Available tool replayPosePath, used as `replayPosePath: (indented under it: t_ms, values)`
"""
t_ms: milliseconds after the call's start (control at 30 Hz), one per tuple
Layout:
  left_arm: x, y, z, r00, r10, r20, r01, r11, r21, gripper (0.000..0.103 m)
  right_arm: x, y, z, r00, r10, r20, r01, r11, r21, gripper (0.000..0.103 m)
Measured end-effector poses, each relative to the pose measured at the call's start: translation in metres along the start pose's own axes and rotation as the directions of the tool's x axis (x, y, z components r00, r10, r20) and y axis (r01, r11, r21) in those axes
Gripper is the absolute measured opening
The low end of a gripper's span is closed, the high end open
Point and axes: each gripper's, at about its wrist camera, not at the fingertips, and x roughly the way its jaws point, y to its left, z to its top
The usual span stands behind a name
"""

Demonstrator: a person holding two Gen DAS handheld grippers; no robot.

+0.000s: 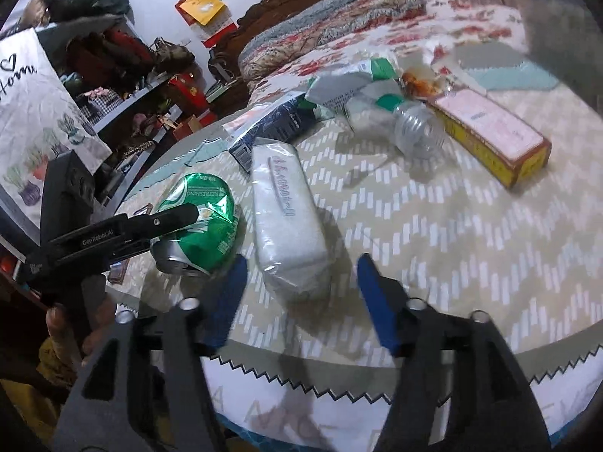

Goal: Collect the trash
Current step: 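Close the left tool on the green can while the right tool grasps the tissue pack, then carry the can and tissue pack into the beige wastebasket and open both tools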

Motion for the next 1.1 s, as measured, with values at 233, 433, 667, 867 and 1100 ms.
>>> replayPosePath:
  t_ms: [233,433,667,867,1100]
  values:
    - [0.006,0.003,0.001,1.000,-0.004,-0.007,0.004,1.000,-0.019,0.057,-0.006,-0.004,0.002,0.999,-0.036,0.017,0.036,0.999,0.000,0.077]
    - [0.010,0.011,0.001,1.000,-0.012,-0.022,0.011,0.999,-0.048,0.059,-0.002,0.007,0.007,0.998,-0.065,0.023,0.066,0.996,-0.060,0.083]
    - [0.010,0.014,0.001,1.000,-0.019,-0.023,0.018,0.998,-0.055,0.059,-0.001,0.007,0.011,0.995,-0.094,0.031,0.096,0.993,-0.071,0.084]
    - [0.012,0.015,0.002,0.999,-0.020,-0.033,0.019,0.998,-0.054,0.059,-0.002,0.008,0.014,0.989,-0.139,0.051,0.144,0.983,-0.111,0.088]
    - [0.011,0.013,0.002,0.999,-0.040,-0.026,0.039,0.998,-0.046,0.040,0.020,0.018,0.020,0.976,-0.213,0.037,0.216,0.949,-0.229,0.094]
